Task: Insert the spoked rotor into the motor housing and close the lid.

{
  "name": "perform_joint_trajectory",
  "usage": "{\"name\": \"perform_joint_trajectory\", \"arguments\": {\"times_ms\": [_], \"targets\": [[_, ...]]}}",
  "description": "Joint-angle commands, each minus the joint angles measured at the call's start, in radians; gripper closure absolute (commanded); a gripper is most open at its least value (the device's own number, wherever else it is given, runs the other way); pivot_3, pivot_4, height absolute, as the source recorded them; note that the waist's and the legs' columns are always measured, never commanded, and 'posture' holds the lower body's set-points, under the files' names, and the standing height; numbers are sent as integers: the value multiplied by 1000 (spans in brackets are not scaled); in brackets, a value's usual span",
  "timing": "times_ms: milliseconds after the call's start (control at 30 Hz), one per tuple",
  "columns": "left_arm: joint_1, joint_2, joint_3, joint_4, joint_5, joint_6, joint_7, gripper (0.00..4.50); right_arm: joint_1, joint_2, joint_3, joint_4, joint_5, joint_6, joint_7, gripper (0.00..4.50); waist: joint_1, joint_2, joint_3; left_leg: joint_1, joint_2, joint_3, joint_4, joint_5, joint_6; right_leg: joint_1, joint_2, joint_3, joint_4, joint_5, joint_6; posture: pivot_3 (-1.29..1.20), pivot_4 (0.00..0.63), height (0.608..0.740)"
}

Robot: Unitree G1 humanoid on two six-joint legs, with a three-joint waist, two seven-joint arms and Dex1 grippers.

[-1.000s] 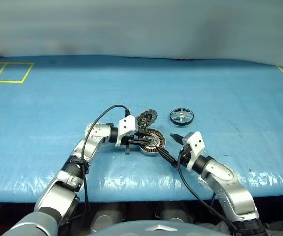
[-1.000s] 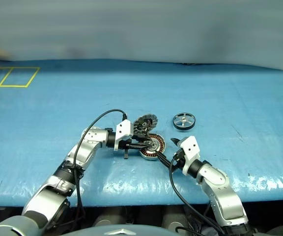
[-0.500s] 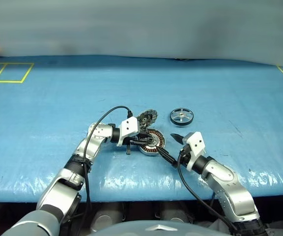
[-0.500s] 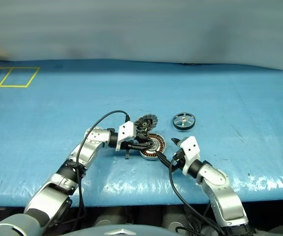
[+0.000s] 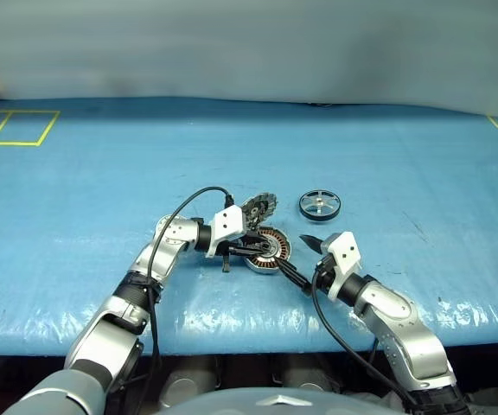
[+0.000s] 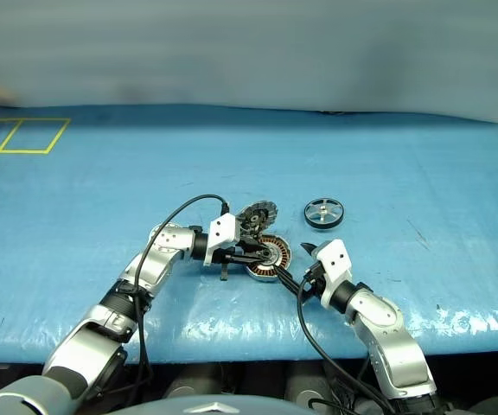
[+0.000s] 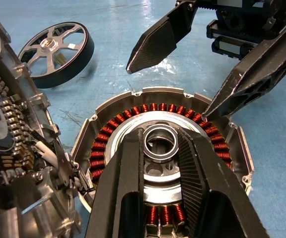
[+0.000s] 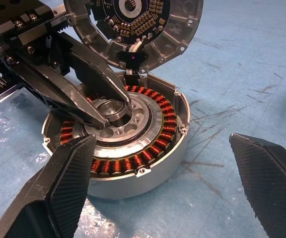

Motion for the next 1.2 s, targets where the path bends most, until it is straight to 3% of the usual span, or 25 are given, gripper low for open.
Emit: {"name": "perform_joint_trajectory", "arguments": {"times_ms": [33,100,467,867,1000,1200], "targets": [[-16,-11,-1,-5,-6,5,-2,3869,-2,2,-1,-44,4,-23,1,0,0,0,0,0,0,0,0,0,0,0,0,0,0,0,0,0,150,740],[-19,-19,6,6,6,-25,30,3139,-2,1,0,-43,3,-23,2,0,0,0,0,0,0,0,0,0,0,0,0,0,0,0,0,0,150,740],[-10,-18,20,-15,-20,-23,24,3139,-3,1,3,-43,9,-25,10,0,1,0,0,0,0,0,0,0,0,0,0,0,0,0,0,0,150,740],[105,84,45,-246,-136,123,-52,3139,-41,20,12,-60,48,-5,36,0,-4,0,0,0,0,1,0,0,0,-1,0,1,0,0,0,0,150,740],[149,112,61,-294,-148,152,-40,3123,-65,23,20,-49,44,13,31,878,-4,0,0,0,0,1,0,0,0,-1,0,1,0,0,0,0,150,740],[226,146,108,-313,-157,137,8,3123,-120,19,49,-23,27,43,35,2848,-3,0,0,0,1,1,0,0,0,-2,0,2,0,0,0,0,150,740]]}}
